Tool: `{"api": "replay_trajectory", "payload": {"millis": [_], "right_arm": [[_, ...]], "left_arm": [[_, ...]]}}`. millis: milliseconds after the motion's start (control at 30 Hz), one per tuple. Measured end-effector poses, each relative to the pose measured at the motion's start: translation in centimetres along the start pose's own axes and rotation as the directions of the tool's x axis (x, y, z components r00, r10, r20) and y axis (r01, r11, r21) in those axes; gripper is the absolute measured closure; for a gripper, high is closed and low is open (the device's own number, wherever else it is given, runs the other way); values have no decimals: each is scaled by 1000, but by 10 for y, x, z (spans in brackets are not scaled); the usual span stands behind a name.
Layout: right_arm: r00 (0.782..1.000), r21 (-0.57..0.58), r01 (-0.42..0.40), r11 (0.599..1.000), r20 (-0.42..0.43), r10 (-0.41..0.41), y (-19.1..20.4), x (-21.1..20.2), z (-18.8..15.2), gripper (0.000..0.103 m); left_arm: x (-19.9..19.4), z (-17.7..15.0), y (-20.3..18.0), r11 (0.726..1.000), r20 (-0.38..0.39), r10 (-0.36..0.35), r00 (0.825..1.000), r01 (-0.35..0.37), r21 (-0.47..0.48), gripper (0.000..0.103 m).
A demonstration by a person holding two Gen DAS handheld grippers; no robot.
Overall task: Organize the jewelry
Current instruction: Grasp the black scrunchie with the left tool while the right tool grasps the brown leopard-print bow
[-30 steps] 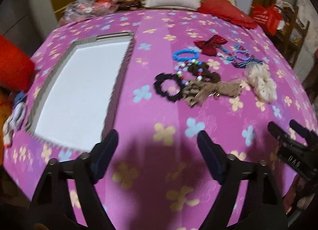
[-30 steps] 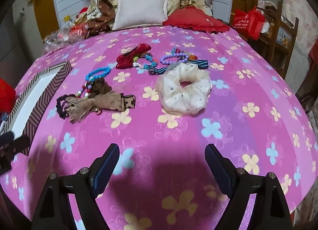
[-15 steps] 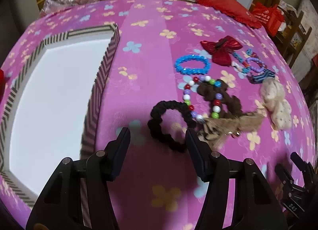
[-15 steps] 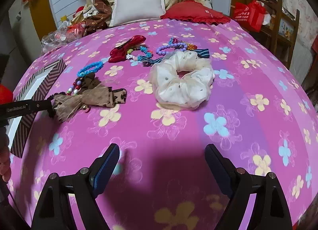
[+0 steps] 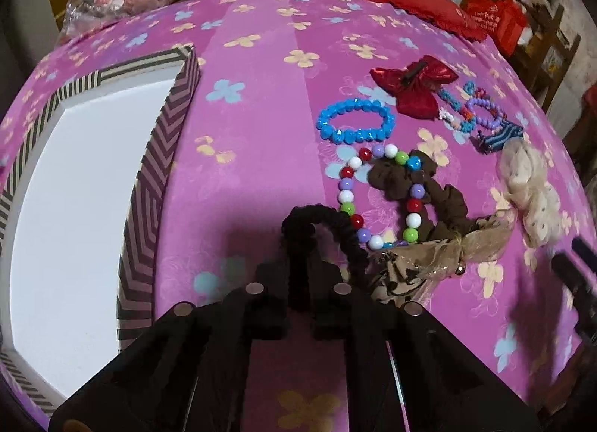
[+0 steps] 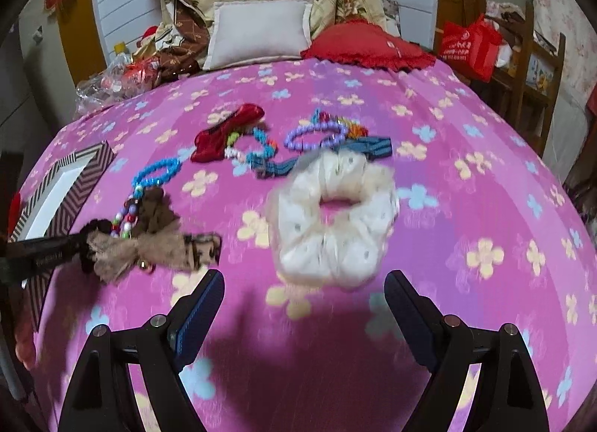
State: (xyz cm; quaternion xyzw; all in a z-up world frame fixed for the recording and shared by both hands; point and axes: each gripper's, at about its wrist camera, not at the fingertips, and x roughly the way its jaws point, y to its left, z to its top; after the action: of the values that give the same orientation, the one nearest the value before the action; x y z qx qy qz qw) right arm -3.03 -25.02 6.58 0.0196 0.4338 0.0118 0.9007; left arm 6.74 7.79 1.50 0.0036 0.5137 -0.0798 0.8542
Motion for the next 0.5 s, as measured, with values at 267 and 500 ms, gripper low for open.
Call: {"api": "replay_trajectory", "payload": {"millis": [267,500], "right_arm": [[999,-45,-34,998,-22,33,-4,25,24,17],[979,-110,-201,973,-49,197,33,21,24,19]], "left_arm": [[-17,-5,0,997,23,-66,998,67,-35,99],[-66,-14,4,992,118,-115,986,121,-46,99]]}}
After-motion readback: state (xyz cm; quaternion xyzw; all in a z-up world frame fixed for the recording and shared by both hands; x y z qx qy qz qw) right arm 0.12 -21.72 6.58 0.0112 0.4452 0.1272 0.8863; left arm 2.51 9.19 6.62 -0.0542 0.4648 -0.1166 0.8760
